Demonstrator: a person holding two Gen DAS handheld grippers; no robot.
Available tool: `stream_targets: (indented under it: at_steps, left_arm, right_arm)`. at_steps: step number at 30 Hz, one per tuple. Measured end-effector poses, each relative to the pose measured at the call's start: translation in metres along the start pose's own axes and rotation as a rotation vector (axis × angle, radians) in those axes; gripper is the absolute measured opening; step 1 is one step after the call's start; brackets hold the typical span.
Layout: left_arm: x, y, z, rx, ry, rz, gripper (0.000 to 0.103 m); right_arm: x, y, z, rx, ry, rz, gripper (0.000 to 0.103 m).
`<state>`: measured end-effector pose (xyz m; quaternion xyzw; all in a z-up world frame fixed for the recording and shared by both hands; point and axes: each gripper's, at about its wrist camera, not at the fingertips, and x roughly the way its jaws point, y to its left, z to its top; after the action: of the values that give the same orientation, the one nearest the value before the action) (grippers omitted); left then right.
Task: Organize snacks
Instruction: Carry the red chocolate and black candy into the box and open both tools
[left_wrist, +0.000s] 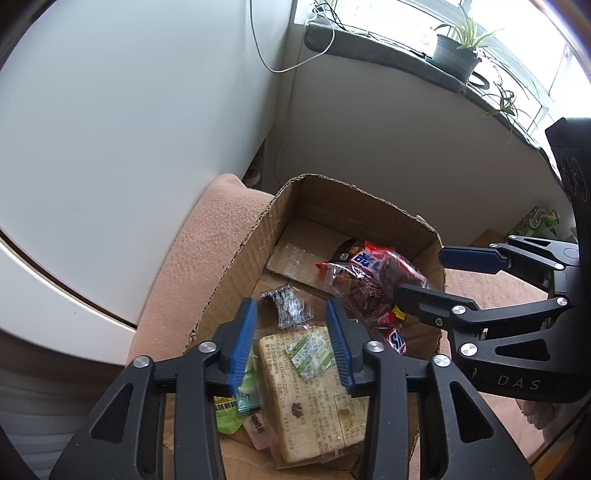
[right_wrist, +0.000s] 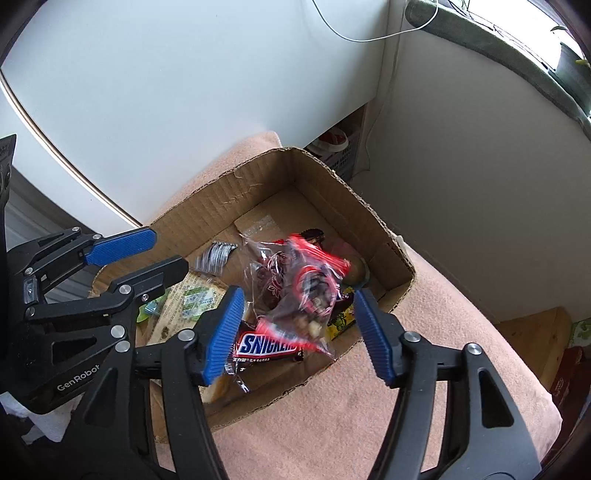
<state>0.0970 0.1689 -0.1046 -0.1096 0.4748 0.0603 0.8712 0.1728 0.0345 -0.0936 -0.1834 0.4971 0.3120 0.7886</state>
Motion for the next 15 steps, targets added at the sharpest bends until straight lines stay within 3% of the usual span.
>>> stream_targets:
  at_steps: [15]
  left_arm:
    - [-0.019, 0.004, -0.009, -0.035, -0.006, 0.034, 0.047]
  right_arm:
    - [-0.025, -0.003, -0.021, 0.024, -0.022, 0.024, 0.066]
